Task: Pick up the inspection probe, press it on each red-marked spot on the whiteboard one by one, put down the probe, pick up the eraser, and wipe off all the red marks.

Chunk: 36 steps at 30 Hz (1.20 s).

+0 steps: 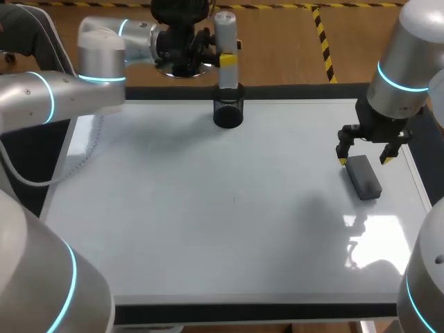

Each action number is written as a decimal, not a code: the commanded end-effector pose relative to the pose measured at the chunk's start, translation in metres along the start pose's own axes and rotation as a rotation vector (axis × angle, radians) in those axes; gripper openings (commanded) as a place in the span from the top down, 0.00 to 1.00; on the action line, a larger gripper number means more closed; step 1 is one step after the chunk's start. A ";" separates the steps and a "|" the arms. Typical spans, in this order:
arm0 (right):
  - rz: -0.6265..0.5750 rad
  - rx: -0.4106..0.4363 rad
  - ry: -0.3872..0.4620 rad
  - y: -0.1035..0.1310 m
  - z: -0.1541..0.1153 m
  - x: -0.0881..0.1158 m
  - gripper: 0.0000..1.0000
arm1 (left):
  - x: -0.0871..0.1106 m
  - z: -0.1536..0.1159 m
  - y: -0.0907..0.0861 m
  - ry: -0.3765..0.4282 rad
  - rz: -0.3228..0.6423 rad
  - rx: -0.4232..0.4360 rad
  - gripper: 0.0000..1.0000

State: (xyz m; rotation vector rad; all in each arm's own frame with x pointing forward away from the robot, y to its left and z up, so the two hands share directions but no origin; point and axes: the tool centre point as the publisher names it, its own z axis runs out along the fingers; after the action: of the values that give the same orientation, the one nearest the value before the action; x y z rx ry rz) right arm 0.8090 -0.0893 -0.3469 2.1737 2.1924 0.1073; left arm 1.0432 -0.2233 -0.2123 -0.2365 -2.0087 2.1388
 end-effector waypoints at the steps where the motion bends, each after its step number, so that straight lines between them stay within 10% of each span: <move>1: -0.001 -0.001 0.001 -0.001 -0.001 -0.001 0.00 | -0.012 0.002 0.006 0.072 -0.006 0.011 1.00; 36: -0.001 -0.001 0.001 -0.001 -0.001 -0.001 0.00 | -0.010 -0.008 0.039 0.053 -0.069 0.004 1.00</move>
State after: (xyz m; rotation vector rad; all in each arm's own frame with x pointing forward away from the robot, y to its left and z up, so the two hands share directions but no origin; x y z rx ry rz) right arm 0.8090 -0.0892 -0.3469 2.1736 2.1924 0.1073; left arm 1.0490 -0.2213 -0.2497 -0.2020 -1.9704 2.0782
